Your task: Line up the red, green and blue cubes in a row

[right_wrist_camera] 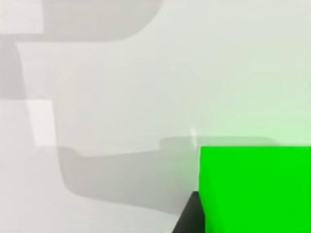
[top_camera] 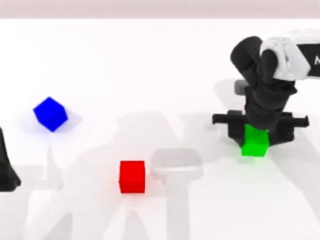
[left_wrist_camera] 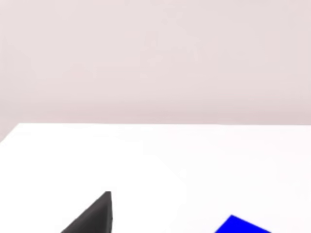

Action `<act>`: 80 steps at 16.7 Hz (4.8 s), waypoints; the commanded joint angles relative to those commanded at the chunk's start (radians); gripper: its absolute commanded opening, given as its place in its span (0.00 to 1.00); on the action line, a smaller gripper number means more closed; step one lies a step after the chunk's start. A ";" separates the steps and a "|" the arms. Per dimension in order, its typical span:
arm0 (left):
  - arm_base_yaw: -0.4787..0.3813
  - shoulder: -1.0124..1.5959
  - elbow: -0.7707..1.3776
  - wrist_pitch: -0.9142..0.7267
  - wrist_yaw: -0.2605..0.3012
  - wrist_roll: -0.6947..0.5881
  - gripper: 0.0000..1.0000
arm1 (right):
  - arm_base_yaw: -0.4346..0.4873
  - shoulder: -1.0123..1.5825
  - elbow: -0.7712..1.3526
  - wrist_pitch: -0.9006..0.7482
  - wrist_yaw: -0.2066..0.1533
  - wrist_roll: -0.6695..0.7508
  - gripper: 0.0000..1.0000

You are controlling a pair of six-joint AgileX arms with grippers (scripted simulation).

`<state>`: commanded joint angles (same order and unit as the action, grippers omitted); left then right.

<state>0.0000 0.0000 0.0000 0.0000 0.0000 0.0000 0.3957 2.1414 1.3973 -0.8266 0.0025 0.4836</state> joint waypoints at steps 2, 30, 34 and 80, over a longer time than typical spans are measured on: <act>0.000 0.000 0.000 0.000 0.000 0.000 1.00 | 0.000 0.000 0.000 0.000 0.000 0.000 0.00; 0.000 0.000 0.000 0.000 0.000 0.000 1.00 | 0.241 -0.054 0.308 -0.343 0.013 0.186 0.00; 0.000 0.000 0.000 0.000 0.000 0.000 1.00 | 0.416 -0.013 0.405 -0.404 0.023 0.339 0.00; 0.000 0.000 0.000 0.000 0.000 0.000 1.00 | 0.444 0.032 0.287 -0.230 0.021 0.362 1.00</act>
<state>0.0000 0.0000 0.0000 0.0000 0.0000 0.0000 0.8399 2.1735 1.6841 -1.0564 0.0235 0.8458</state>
